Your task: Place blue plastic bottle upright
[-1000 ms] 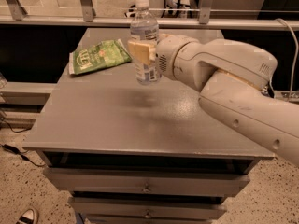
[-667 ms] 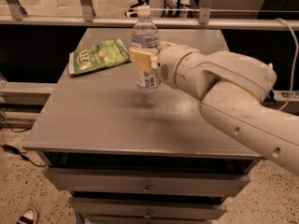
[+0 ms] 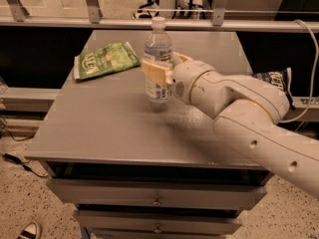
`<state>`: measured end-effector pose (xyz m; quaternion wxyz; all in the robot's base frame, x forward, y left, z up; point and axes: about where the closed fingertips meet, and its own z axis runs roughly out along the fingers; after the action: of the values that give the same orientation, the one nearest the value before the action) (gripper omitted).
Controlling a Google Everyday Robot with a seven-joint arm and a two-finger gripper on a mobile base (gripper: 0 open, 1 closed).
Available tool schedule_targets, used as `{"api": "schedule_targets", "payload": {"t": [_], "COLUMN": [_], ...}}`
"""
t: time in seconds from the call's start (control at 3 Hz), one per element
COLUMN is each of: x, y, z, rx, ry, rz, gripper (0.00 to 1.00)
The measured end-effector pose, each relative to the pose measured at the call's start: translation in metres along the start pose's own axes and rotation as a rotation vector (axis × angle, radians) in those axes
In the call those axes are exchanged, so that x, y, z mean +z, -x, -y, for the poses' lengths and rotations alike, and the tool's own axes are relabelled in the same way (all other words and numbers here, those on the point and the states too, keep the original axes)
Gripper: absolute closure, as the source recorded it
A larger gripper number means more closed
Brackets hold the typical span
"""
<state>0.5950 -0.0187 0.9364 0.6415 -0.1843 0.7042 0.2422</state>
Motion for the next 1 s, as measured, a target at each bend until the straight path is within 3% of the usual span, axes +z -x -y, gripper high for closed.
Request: {"api": "schedule_targets", "payload": {"t": [0.33, 1.0], "x": [0.005, 0.020], "y": [-0.007, -0.031], "z": [0.003, -0.011], "rx": [0.018, -0.029], "ry": [0.009, 0.024], "rz": [0.045, 0.071], "gripper": [1.00, 0.99]}}
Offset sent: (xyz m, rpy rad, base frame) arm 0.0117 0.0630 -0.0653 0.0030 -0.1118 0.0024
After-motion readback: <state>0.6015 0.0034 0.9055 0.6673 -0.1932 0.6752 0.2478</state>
